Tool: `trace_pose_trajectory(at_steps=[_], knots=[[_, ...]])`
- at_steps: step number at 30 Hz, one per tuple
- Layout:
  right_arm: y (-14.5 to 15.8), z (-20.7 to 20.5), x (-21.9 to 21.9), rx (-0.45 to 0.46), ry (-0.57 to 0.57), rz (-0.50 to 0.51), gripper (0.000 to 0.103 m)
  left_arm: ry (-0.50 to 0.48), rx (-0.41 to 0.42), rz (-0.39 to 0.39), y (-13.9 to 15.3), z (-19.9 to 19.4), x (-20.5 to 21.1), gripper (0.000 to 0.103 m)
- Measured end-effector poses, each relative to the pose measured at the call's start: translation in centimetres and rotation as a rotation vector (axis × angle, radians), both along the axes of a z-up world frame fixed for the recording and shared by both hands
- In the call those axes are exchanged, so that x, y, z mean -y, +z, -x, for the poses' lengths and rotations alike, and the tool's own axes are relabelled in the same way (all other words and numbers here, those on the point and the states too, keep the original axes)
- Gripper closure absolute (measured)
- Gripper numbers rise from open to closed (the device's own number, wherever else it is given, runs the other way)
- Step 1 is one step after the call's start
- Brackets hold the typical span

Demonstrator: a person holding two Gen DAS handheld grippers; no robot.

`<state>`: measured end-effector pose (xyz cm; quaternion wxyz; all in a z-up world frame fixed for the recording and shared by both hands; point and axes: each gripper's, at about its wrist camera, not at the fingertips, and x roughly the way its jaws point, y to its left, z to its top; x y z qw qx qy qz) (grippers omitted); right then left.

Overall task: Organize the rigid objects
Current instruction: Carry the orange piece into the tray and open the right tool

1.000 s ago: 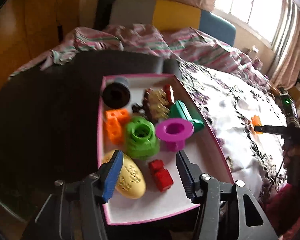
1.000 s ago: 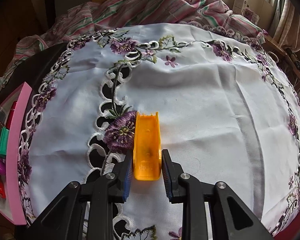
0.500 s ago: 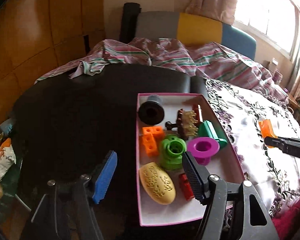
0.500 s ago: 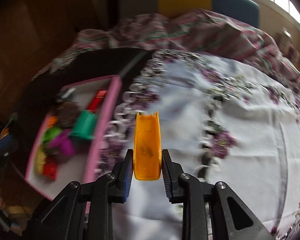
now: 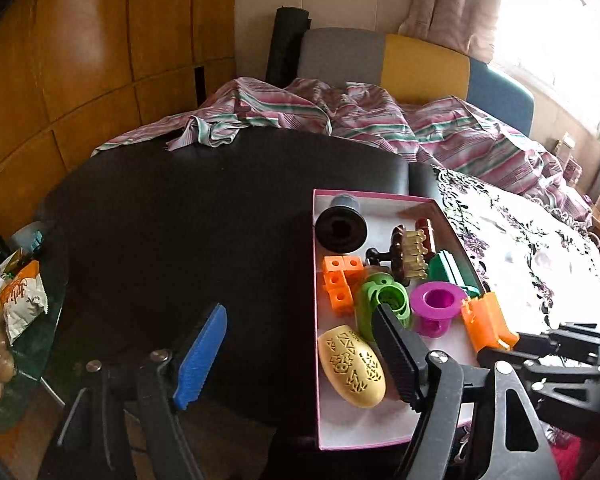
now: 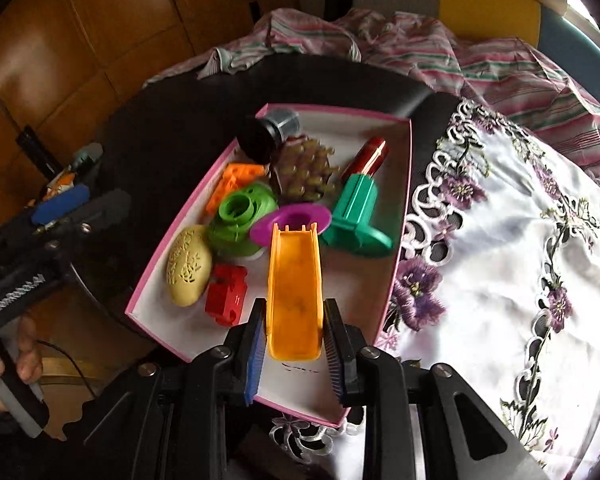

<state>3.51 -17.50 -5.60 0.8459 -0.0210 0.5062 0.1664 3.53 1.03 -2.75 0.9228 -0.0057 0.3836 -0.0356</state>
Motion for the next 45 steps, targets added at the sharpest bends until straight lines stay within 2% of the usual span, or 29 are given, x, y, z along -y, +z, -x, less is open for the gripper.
trace_pose_trajectory(at_steps=[12,15,19,23,31,37,40,45], knots=[[-4.0,-1.7,-2.2,-0.09,-0.051,0.101,0.077,0.019,-0.01,-0.01,-0.5,-0.2,-0.1,0.026],[-4.4,-2.2,-2.4,-0.096,-0.072,0.082,0.076,0.027,-0.012,-0.015,-0.7,-0.2,-0.1,0.024],[-4.5,-2.6,-2.2,-0.098,-0.091,0.035,0.069,0.031,-0.019,-0.014,-0.9,-0.3,-0.1,0.024],[-4.6,-2.4,-2.1,-0.092,-0.095,-0.003,0.065,0.035,-0.012,-0.014,-0.8,-0.3,-0.2,0.022],[-2.1,-0.6,-0.9,0.035,-0.118,-0.055,0.061,0.044,-0.002,-0.012,-0.4,-0.2,-0.1,0.018],[0.2,0.7,-0.5,0.16,-0.183,-0.018,0.061,0.049,0.007,-0.011,0.0,0.2,0.1,0.015],[1.0,1.2,-0.2,0.214,-0.228,0.005,0.061,0.049,0.026,-0.021,0.4,0.8,0.7,0.001],[1.2,1.2,0.6,0.226,-0.274,0.0,0.061,0.023,0.05,-0.044,1.1,1.7,1.8,0.0]])
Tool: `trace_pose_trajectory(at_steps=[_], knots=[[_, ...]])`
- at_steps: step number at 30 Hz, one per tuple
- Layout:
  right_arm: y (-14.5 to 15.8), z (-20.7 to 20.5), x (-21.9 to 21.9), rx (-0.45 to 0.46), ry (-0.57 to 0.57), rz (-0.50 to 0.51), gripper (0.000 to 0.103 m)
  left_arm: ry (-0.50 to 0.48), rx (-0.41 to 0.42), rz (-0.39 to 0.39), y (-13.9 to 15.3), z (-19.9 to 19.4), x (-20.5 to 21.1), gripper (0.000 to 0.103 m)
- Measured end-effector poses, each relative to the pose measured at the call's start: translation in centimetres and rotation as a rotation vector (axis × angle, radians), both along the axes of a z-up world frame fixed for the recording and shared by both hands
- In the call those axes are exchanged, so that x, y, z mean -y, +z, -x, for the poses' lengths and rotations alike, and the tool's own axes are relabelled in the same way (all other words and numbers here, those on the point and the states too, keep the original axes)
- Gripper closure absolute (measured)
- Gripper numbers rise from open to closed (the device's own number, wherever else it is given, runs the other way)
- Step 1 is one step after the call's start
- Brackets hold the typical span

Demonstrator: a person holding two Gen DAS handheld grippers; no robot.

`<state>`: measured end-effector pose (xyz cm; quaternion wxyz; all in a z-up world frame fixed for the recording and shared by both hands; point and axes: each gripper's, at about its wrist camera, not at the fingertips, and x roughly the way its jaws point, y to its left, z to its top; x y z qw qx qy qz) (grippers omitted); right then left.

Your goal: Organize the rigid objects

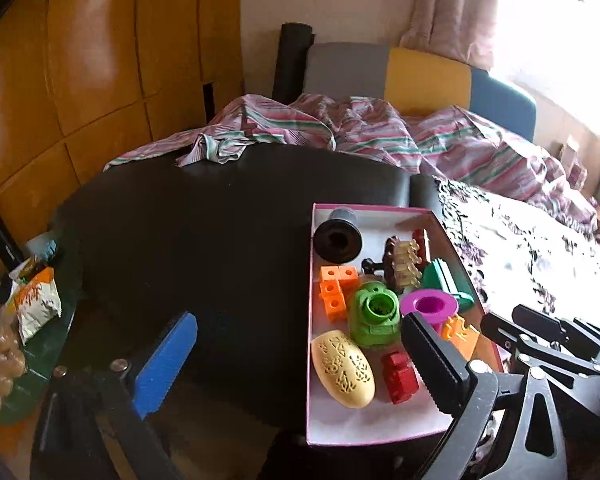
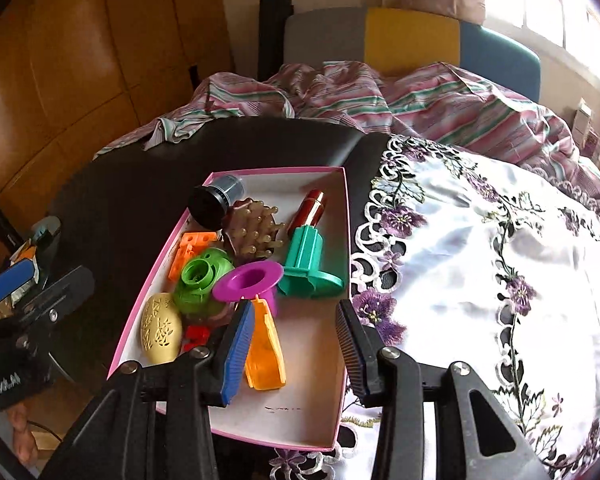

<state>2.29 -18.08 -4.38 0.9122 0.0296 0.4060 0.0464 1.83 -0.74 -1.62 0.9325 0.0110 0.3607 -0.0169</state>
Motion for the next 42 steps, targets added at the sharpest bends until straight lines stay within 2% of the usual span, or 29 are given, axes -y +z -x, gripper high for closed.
trace_pose_trajectory(at_steps=[3,6,12,37,42], knots=[[-0.1,0.2,-0.1,0.002,-0.005,-0.004,0.061,0.0,0.004,-0.016,0.2,0.5,0.4,0.0],[0.0,0.7,-0.3,0.021,-0.01,0.017,0.061,0.005,-0.002,0.007,0.3,0.9,0.3,0.0],[0.5,1.3,-0.7,0.069,-0.012,0.046,0.061,0.044,0.04,-0.014,1.3,1.6,0.2,0.0],[0.4,1.0,-1.2,0.065,0.0,0.042,0.061,0.033,0.027,-0.006,1.2,1.4,0.1,0.0],[0.2,0.8,-1.1,0.06,0.0,0.044,0.061,0.036,0.038,-0.02,1.1,1.3,0.3,0.006]])
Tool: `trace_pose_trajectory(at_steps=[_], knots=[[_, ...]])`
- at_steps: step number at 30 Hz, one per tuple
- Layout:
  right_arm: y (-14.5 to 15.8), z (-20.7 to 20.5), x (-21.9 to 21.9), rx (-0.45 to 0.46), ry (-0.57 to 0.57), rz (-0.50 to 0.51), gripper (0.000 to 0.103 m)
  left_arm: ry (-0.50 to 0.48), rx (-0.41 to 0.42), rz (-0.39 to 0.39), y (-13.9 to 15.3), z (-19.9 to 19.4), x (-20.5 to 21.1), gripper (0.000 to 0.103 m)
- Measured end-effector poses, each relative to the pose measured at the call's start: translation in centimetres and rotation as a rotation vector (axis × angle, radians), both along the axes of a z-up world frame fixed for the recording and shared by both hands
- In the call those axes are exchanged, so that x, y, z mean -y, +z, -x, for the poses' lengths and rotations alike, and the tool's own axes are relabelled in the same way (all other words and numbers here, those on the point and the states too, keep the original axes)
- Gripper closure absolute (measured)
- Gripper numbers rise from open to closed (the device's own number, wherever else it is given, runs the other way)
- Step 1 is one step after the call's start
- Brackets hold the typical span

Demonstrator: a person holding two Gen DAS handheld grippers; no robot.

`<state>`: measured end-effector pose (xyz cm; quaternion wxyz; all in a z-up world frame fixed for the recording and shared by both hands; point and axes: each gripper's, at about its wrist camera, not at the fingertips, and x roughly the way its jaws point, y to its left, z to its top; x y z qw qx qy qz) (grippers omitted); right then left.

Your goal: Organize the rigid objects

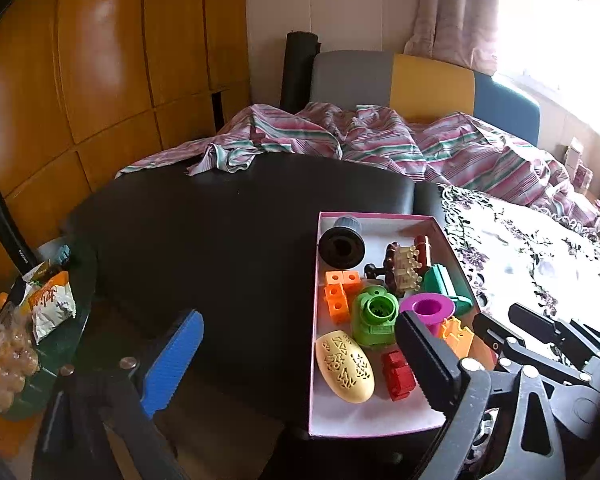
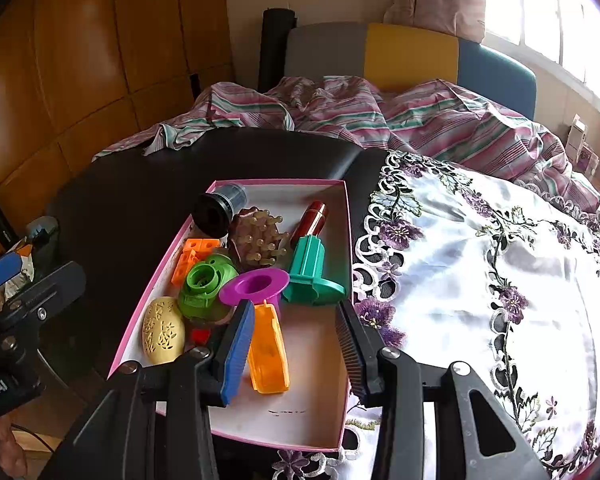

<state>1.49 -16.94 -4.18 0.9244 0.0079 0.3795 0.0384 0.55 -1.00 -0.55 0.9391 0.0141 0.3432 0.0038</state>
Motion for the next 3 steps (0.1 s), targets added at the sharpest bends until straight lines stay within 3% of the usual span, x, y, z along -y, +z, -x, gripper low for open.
trace_pose_trajectory(at_steps=[3], knots=[[0.07,-0.16,0.56,0.005,-0.012,0.005,0.061,0.0,-0.019,0.02,-0.15,-0.35,-0.26,0.005]])
